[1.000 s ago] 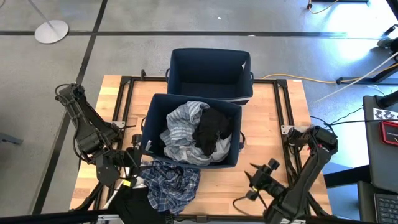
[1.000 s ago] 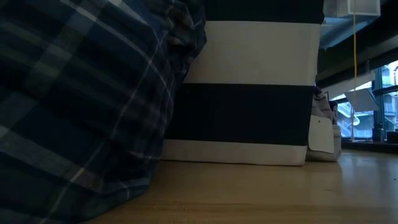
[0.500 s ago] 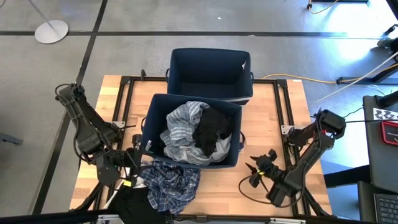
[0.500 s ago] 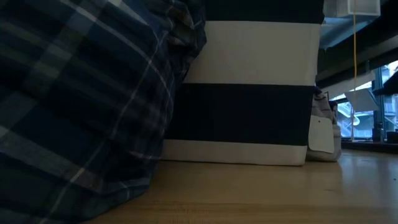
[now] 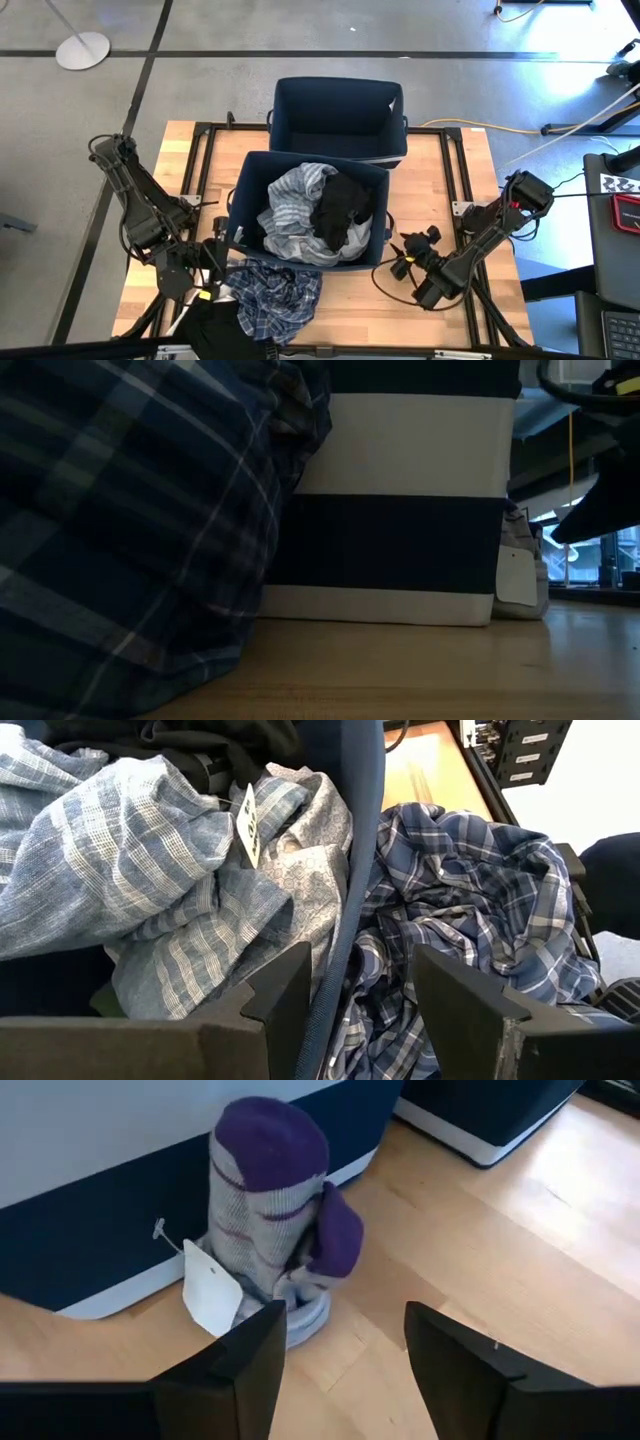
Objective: Sort clothes
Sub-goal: Put the violet socks into the top blue laundry bin, then put the blue polo shirt into the bottom blue laundry bin
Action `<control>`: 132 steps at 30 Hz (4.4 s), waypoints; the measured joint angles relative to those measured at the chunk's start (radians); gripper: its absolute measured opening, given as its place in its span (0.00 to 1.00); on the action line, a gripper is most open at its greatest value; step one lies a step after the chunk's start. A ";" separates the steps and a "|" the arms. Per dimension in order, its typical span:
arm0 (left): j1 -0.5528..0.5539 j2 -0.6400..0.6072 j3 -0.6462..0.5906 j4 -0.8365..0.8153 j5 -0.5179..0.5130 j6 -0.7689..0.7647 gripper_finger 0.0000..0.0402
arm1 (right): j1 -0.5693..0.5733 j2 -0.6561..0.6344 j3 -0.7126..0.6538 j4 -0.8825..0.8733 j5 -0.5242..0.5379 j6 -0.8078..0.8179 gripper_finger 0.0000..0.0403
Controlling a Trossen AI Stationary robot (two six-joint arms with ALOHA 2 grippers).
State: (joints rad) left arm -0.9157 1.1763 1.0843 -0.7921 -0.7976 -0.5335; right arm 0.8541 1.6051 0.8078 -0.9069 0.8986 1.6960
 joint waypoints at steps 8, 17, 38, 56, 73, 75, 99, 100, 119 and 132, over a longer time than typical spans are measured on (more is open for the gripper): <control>0.000 0.001 0.000 -0.001 0.002 0.003 0.41 | -0.036 0.000 0.000 0.157 -0.003 -0.186 0.56; 0.000 0.002 -0.002 0.008 0.012 0.024 0.41 | -0.187 0.000 0.000 0.237 0.004 -0.386 0.54; 0.000 0.004 -0.003 0.016 0.009 0.036 0.41 | -0.337 0.000 -0.112 0.570 -0.131 -0.705 0.11; 0.000 0.002 -0.003 0.016 0.007 0.017 0.41 | -0.261 0.001 0.372 -0.292 -0.169 -0.578 0.04; 0.000 0.002 -0.002 0.016 0.005 0.017 0.41 | -0.285 -0.002 0.795 -0.665 0.008 -0.526 0.03; 0.000 0.002 -0.002 0.017 0.005 0.017 0.41 | -0.304 -0.002 0.837 -0.665 0.034 -0.557 0.03; 0.000 0.002 -0.002 0.018 0.005 0.039 0.41 | -0.772 0.001 0.963 -0.523 0.320 -0.737 0.04; 0.000 0.002 -0.002 0.018 0.005 0.039 0.41 | -0.795 0.003 0.963 -0.499 0.307 -0.736 0.04; 0.000 0.002 -0.001 0.017 0.005 0.059 0.41 | -0.950 0.028 0.965 -0.316 0.138 -0.894 0.46; -0.001 -0.007 -0.001 0.018 0.006 0.043 0.41 | -0.678 0.025 1.211 -0.344 0.006 -1.080 0.54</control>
State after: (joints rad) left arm -0.9165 1.1694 1.0836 -0.7742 -0.7915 -0.4900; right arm 0.1756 1.6299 2.0187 -1.2512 0.9047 0.6161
